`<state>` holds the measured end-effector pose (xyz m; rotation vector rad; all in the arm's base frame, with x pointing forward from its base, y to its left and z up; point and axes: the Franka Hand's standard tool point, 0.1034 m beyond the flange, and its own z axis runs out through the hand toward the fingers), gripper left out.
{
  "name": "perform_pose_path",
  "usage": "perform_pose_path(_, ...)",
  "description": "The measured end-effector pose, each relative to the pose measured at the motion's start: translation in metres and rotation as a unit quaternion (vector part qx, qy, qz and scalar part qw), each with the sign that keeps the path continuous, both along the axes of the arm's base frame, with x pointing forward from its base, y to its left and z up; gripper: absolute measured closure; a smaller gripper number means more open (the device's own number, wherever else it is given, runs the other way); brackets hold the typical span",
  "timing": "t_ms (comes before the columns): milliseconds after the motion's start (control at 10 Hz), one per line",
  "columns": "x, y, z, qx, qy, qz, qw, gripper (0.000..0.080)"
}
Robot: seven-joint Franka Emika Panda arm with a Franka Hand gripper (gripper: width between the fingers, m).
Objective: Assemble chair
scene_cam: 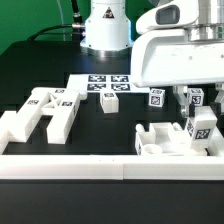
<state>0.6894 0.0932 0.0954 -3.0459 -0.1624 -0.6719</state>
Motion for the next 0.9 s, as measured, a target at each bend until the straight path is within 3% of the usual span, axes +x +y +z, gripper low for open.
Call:
perform_pose_path(700,-0.0021,0.0003,0.0004,0.001,-0.028,0.001,1.000,0.0505)
perform_pose_path(800,-0.0021,0.0003,0.0003,0.001,-0.028,0.001,1.000,0.0311)
perform_pose_path(900,-0.0022,0.0002,0.0002,0.001,-0.027,0.001,1.000,0.0186)
